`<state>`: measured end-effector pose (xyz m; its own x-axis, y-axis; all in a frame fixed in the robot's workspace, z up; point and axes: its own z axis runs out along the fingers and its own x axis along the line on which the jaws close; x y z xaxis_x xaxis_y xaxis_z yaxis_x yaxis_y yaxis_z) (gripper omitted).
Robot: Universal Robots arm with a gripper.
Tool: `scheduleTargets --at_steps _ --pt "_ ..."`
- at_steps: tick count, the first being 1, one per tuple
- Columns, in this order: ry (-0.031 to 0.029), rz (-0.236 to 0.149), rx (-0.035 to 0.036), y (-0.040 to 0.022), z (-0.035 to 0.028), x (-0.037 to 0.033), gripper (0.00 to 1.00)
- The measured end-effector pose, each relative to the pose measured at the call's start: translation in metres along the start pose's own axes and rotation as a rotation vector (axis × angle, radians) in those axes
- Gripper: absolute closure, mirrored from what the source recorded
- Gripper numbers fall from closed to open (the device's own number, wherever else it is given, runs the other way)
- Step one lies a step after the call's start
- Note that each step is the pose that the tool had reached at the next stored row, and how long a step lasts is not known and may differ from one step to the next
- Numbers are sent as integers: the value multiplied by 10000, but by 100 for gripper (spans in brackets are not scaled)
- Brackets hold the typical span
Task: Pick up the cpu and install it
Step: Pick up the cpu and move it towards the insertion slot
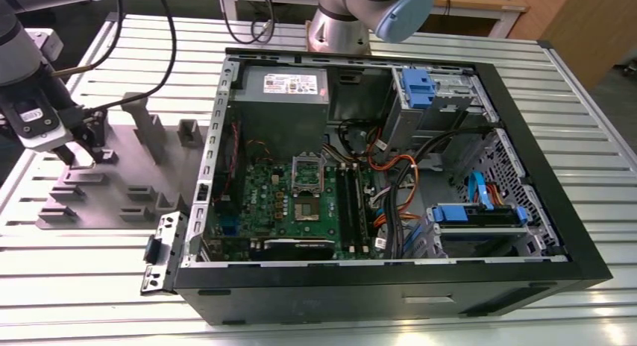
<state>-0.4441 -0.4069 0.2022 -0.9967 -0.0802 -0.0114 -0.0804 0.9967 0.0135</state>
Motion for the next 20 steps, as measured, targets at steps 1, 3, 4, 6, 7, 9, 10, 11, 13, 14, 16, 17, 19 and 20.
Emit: scheduleTargets --at_steps 1,3,4,6,7,9,10,11,13,14,16,17,19,20 --pt "0 0 0 0 -13 0 53" --pt "0 0 0 0 -15 0 53" --pt "0 0 0 0 -15 0 53" --pt "0 0 0 0 -16 0 53" --pt "-1 0 0 0 -16 0 53" --pt "0 0 0 0 -17 0 53" --pt "-1 0 -1 0 -18 0 53" --pt "0 0 0 0 -18 0 53" --pt "6 -1 32 2 -150 -1 53" --pt "6 0 33 2 -155 -2 53" --pt "2 0 31 2 -162 -2 53" --pt "3 0 31 2 -166 -2 53" --pt "1 0 30 2 -174 -2 53" --pt "0 -1 30 2 -176 -2 53"
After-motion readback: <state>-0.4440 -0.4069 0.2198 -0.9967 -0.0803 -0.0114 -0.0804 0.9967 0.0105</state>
